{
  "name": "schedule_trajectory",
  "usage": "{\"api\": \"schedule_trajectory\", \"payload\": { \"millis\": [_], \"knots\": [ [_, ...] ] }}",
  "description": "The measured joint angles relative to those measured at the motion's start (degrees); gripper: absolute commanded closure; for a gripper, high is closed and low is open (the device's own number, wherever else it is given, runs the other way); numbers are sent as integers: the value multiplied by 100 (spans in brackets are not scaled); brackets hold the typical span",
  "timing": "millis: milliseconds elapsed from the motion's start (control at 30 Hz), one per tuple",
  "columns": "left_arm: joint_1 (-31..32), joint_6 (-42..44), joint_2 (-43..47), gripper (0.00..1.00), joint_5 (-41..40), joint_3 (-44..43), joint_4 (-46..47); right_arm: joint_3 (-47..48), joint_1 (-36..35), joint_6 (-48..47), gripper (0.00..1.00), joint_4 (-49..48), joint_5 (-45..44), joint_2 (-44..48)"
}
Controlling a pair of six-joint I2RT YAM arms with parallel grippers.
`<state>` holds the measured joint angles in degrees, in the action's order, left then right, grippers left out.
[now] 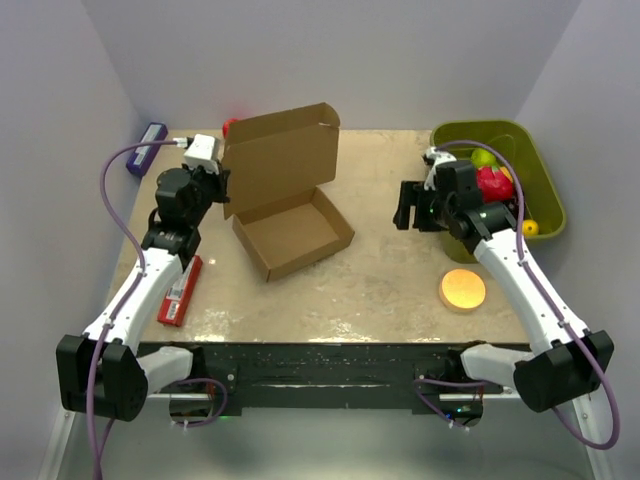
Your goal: Fold the paper box
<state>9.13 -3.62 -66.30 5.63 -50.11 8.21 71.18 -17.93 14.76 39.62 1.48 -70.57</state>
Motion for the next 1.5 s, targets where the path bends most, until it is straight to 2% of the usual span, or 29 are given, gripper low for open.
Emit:
{"api": "schedule_trajectory", "payload": {
  "millis": [200,433,633,800,967,1200,1500],
  "knots": [
    [0,39,37,100,-201,164,205,-1099,-13,1029,25,461,-667,304],
    [0,37,35,100,302,245,466,-1628,-17,1845,15,680,-1937,-361],
    [92,39,35,100,529,249,487,-2055,-13,2273,17,564,-2507,-481],
    [258,122,35,100,595,249,505,-2205,20,2538,23,-2,-2785,-929],
    [310,131,37,100,595,249,507,-2291,33,2776,24,-404,-3058,-1047],
    [343,129,35,100,595,249,509,-2603,105,3121,28,-431,-3198,-717],
    [415,127,31,100,610,249,509,-3171,-129,3797,28,28,-3248,723]
  ]
}}
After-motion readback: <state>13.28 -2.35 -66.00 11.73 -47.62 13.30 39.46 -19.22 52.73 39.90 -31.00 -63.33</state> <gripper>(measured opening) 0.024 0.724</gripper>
